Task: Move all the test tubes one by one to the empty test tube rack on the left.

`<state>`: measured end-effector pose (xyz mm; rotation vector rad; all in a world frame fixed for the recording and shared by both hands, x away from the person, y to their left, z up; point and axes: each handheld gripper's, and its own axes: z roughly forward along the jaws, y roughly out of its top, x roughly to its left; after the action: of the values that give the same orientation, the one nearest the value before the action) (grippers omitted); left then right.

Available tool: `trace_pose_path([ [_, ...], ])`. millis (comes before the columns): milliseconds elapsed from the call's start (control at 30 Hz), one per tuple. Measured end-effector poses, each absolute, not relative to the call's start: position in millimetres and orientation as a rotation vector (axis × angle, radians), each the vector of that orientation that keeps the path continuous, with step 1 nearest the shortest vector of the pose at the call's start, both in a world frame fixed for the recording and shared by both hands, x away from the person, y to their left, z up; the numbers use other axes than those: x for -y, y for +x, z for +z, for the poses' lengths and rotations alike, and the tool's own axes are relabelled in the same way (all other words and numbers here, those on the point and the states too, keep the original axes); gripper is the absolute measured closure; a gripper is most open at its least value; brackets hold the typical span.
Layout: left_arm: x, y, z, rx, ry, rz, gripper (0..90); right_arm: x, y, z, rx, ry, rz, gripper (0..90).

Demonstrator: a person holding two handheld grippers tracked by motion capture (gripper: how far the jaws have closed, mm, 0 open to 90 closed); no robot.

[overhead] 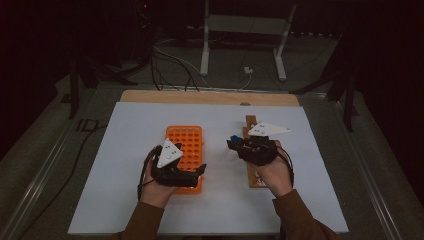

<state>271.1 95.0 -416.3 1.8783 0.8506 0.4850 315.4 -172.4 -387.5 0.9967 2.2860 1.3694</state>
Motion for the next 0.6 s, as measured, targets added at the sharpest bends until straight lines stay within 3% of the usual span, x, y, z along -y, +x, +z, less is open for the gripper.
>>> trace_pose_path([
  [600,-58.8,274.8,-410.8,-0.783,1.923,0.512,6.5,153.5,309.4,-382.6,-2.333,0.960,1.417,77.0],
])
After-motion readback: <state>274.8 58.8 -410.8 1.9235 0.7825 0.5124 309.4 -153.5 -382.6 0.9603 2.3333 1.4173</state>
